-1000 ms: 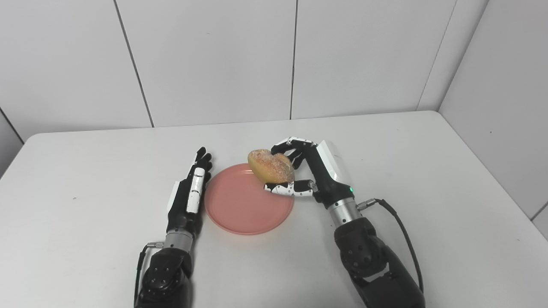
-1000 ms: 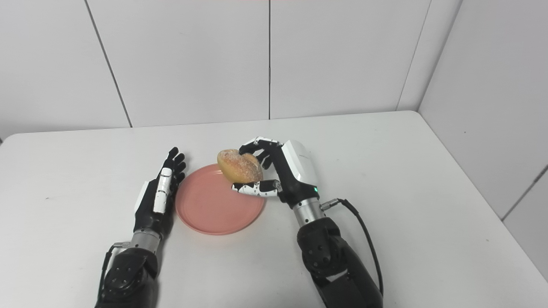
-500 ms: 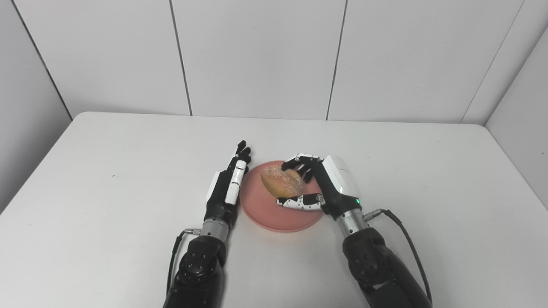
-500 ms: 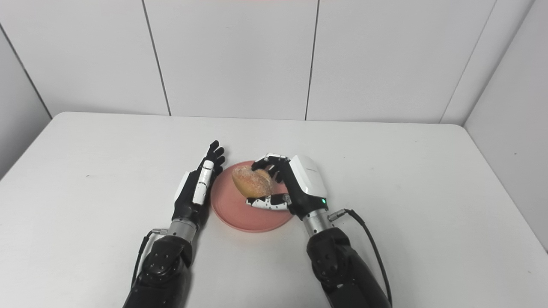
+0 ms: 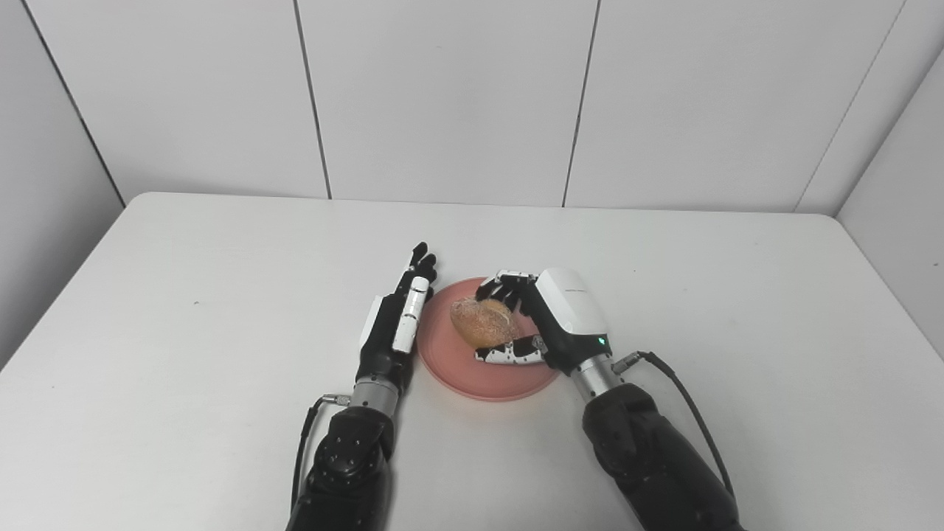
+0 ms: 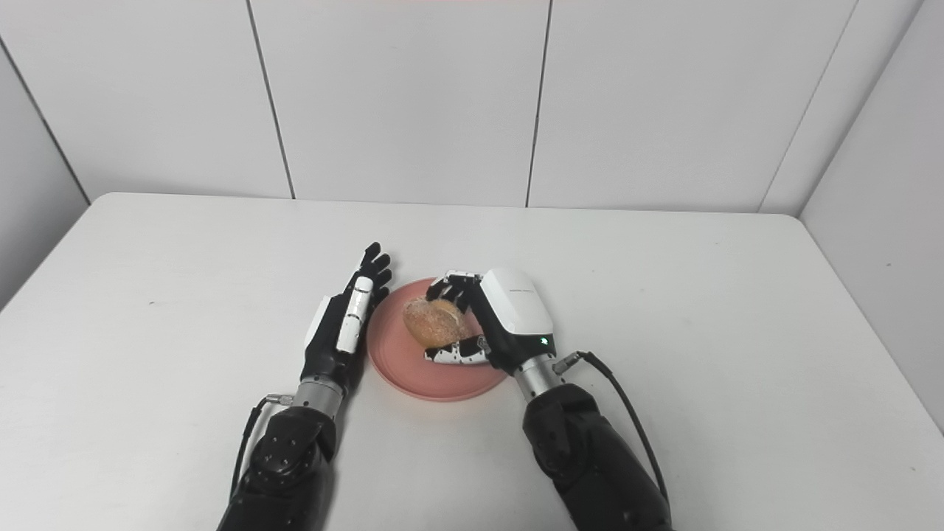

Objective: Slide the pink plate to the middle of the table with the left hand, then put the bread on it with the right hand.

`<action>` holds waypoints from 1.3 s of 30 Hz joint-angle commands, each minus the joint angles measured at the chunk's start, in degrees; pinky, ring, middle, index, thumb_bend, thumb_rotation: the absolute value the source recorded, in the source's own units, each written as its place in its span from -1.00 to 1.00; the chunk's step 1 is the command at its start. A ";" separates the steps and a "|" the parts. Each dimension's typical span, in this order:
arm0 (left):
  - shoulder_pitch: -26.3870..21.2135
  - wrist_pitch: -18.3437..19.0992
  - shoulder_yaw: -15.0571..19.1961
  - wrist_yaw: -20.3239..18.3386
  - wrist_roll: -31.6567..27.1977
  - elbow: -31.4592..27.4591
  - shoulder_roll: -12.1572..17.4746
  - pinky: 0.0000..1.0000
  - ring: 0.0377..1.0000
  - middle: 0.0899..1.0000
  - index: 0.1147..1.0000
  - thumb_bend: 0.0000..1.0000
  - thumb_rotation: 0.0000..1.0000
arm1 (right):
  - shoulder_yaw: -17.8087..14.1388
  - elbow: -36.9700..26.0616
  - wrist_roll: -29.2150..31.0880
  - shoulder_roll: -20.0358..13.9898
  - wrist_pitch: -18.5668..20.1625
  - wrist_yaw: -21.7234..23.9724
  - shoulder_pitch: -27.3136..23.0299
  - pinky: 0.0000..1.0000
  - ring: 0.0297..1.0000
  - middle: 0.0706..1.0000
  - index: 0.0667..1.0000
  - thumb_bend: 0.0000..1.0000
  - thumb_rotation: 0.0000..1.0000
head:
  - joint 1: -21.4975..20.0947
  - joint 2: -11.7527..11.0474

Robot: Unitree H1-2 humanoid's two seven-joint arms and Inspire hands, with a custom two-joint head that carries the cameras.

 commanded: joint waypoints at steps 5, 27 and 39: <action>-1.04 -0.20 -0.10 -0.09 -0.06 -1.64 -0.35 0.96 0.94 0.94 0.94 0.02 1.00 | 0.67 -1.47 -2.72 -1.28 -1.98 -3.07 -2.90 0.16 0.24 0.16 -0.07 0.01 -0.83 | -0.21 0.11; -1.75 0.22 1.13 1.01 0.54 -1.18 0.54 0.96 0.96 0.94 0.92 0.14 1.00 | -0.47 -9.45 -0.82 -2.91 -3.09 -2.27 0.75 0.81 0.86 0.90 0.90 0.23 0.75 | -0.86 -0.27; -1.60 1.03 1.90 2.32 0.82 -2.20 0.92 0.93 0.92 0.90 0.89 0.08 1.00 | -7.40 -16.78 12.44 0.17 2.51 6.29 6.10 0.88 0.98 1.00 1.00 0.15 0.95 | -1.62 -0.15</action>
